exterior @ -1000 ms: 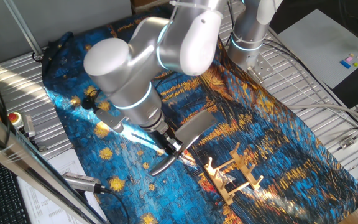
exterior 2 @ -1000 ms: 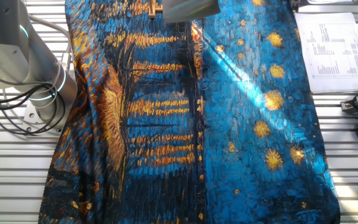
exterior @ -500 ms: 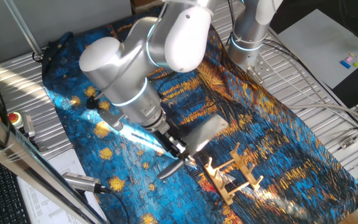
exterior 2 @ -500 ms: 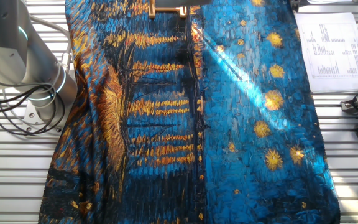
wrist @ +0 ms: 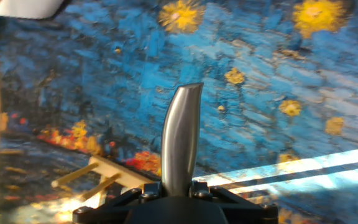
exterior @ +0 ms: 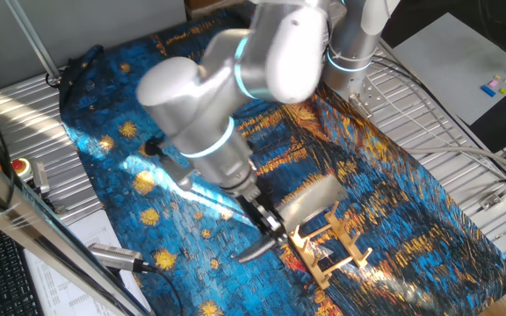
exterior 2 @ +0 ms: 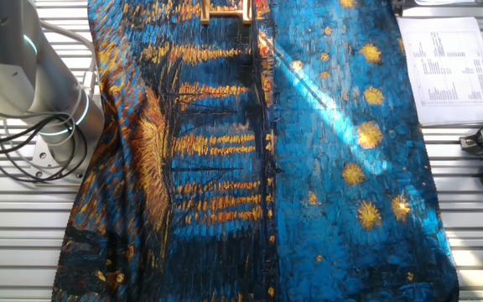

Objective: Put the knife on the knife rack

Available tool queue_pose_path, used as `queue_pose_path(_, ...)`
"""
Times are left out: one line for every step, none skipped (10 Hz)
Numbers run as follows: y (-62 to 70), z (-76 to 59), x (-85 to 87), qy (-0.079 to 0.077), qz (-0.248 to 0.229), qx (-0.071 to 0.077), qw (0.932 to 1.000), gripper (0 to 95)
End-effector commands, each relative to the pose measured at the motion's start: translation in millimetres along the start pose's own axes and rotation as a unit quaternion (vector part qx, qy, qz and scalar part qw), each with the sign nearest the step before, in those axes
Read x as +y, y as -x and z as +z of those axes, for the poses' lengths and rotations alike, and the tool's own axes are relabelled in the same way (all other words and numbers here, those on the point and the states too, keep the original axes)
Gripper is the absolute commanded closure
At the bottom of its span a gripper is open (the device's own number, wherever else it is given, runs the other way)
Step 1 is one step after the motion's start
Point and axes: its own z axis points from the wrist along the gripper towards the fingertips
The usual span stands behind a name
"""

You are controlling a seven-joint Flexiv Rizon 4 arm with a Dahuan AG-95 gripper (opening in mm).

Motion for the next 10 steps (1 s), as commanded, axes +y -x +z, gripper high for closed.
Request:
queue_pose_path(0.2, -0.2, -0.3, -0.009, 0.004, 0.002, 0.9999, 95.0)
queue_pose_path(0.2, -0.2, -0.3, -0.015, -0.006, 0.003, 0.9999, 95.0)
queue_pose_path(0.2, -0.2, -0.3, -0.012, -0.014, 0.002, 0.9998, 95.0)
queue_pose_path(0.2, -0.2, -0.3, -0.005, -0.020, 0.003, 0.9998, 95.0)
queue_pose_path(0.2, -0.2, -0.3, 0.018, -0.023, 0.003, 0.9996, 95.0)
queue_pose_path(0.2, -0.2, -0.3, 0.045, -0.018, 0.004, 0.9988, 95.0)
queue_pose_path(0.2, -0.2, -0.3, 0.065, -0.009, 0.004, 0.9978, 95.0)
queue_pose_path(0.2, -0.2, -0.3, 0.068, -0.008, 0.005, 0.9976, 95.0)
queue_pose_path(-2.0, 0.7, 0.6, 0.074, -0.003, 0.006, 0.9972, 95.0)
queue_pose_path(-4.1, 1.3, 1.8, 0.077, 0.000, 0.006, 0.9970, 95.0)
